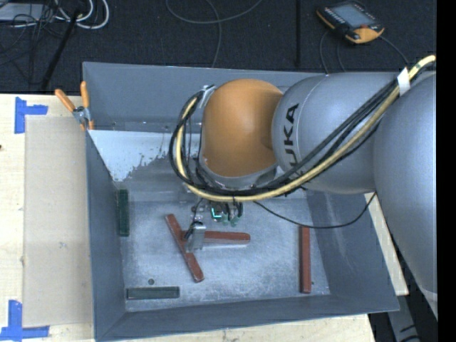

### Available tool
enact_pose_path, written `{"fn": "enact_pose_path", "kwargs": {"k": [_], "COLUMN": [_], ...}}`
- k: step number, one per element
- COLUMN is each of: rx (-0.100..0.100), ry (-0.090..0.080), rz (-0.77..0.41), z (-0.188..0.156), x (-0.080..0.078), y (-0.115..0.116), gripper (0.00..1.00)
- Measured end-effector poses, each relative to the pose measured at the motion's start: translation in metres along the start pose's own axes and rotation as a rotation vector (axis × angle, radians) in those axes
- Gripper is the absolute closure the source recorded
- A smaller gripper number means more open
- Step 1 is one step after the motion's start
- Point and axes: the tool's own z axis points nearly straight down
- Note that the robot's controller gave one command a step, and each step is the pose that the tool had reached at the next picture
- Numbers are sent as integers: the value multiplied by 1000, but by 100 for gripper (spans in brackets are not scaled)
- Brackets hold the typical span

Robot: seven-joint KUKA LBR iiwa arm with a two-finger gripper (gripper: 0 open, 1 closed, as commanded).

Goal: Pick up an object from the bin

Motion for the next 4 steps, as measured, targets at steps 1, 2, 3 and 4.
{"fn": "enact_pose_path", "kwargs": {"k": [1, 2, 3, 4], "rx": [-1, -2, 0, -2], "ry": [-7, -10, -5, -7], "rz": [4, 112, 135, 221], "z": [-5, 50, 63, 67], "x": [-2, -4, -1, -2], "y": [-1, -14, -19, -28], "gripper": [0, 0, 0, 0]}}
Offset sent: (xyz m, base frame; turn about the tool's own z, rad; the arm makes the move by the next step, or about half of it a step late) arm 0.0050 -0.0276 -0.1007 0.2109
